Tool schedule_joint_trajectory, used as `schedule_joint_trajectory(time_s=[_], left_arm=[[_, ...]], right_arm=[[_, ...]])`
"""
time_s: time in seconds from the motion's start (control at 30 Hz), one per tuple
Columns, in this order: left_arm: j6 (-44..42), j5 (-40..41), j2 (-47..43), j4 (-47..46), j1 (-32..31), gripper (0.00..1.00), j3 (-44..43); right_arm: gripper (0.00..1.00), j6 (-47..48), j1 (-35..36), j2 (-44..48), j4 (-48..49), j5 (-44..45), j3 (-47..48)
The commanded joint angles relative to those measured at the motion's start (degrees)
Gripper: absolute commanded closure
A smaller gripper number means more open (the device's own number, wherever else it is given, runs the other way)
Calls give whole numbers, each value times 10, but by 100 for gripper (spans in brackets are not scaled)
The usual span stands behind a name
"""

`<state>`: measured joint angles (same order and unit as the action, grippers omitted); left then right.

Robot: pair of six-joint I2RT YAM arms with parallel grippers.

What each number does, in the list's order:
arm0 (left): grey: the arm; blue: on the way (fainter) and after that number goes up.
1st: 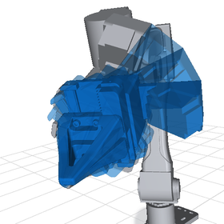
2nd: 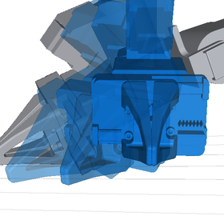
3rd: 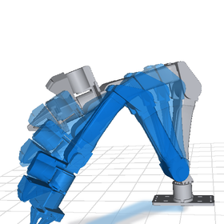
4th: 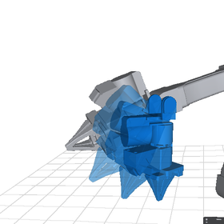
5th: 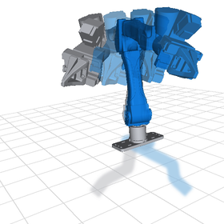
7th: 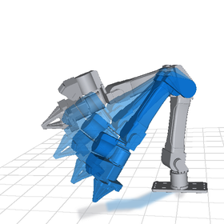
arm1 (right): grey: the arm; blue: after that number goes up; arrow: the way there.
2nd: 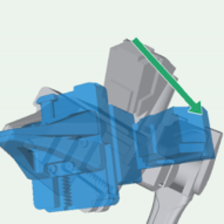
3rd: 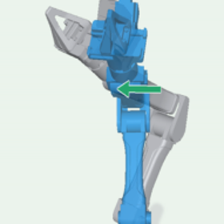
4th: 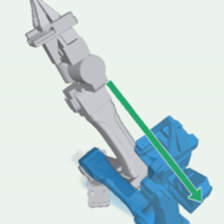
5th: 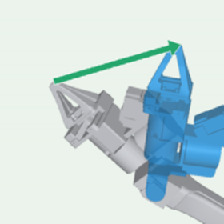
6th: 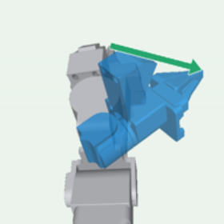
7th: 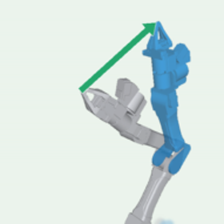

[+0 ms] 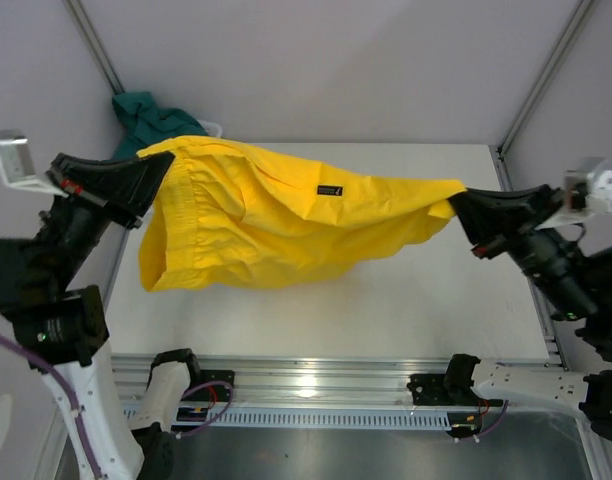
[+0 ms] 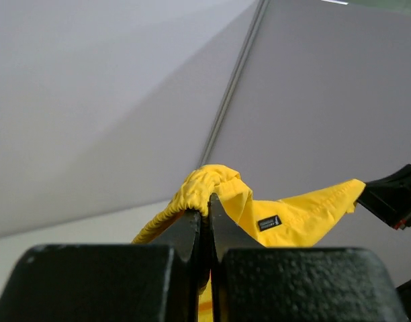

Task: Fold and stack the shorts
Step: Flatten the shorts out

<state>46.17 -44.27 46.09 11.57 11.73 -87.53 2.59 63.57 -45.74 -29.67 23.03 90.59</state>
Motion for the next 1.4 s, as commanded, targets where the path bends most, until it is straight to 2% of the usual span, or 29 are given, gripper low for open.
schedule_joint_trajectory(time_s=[0.0, 0.07, 0.17, 0.23, 0.3, 0.37, 0.4, 0.43, 0.47, 0.5, 0.53, 0.57, 0.6, 0.63, 0.67, 0.77, 0.9, 0.93, 1.03, 1.07, 1.1, 1.13, 1.2, 1.23, 1.3, 1.33, 1.37], left_arm=[[-2, 40, 0, 38, 6, 100, -84], [36, 13, 32, 16, 5, 100, -114], [133, -27, 67, -115, 7, 100, -71], [154, -26, 111, -173, 7, 100, -62], [162, -20, 151, -187, 5, 100, -57], [164, -10, 167, -211, 2, 100, -40], [164, -5, 173, -221, 0, 100, -32], [160, 0, 183, -238, -3, 100, -19], [155, 12, 188, -241, -10, 100, -7], [149, 19, 192, -244, -14, 100, -1], [135, 27, 203, -248, -19, 100, 9], [129, 35, 209, -260, -27, 100, 22], [122, 51, 218, -262, -31, 100, 28], [120, 57, 227, -268, -35, 100, 28], [120, 59, 255, -278, -41, 100, 28], [127, 57, 326, -295, -57, 100, -25], [100, 73, 400, -233, -85, 100, -196], [94, 77, 416, -199, -90, 100, -284], [105, 74, 489, -151, -99, 100, -374], [110, 68, 505, -150, -101, 100, -435], [117, 66, 525, -156, -103, 100, -440], [122, 62, 529, -167, -105, 100, -434], [109, 59, 524, -190, -111, 100, -364], [89, 64, 502, -200, -129, 100, -334], [68, 78, 469, -254, -134, 100, -190], [60, 81, 436, -270, -137, 100, -154], [59, 78, 420, -316, -137, 100, -43]], right_arm=[[100, 29, -1, 3, 15, 17, 57], [100, 42, 1, -16, 11, 35, 80], [100, 73, 5, -58, 29, 118, 92], [100, 93, 2, -100, 44, 141, 100], [100, 105, -16, -131, 48, 123, 118], [100, 73, -101, -173, 35, 74, 130], [100, 52, -147, -185, 30, -11, 136], [100, 24, -265, -196, 25, -77, 135], [100, -47, -329, -221, 29, -210, 132], [100, -85, -392, -232, 38, -284, 126], [100, -126, -499, -247, 71, -350, 110], [100, -166, -546, -273, 97, -463, 101], [100, -247, -583, -287, 126, -508, 92], [100, -280, -609, -303, 183, -547, 83], [100, -304, -643, -319, 199, -581, 88], [100, -353, -678, -378, 223, -609, 149], [100, -380, -709, -435, 213, -629, 267], [100, -398, -719, -457, 217, -635, 292], [100, -451, -771, -508, 249, -668, 386], [100, -490, -782, -522, 258, -691, 407], [100, -506, -789, -534, 268, -704, 429], [100, -519, -794, -542, 290, -715, 425], [100, -518, -791, -536, 295, -734, 395], [100, -510, -784, -524, 326, -730, 325], [100, -502, -780, -468, 392, -722, 222], [100, -505, -777, -451, 413, -726, 123], [100, -510, -776, -421, 432, -729, 75]])
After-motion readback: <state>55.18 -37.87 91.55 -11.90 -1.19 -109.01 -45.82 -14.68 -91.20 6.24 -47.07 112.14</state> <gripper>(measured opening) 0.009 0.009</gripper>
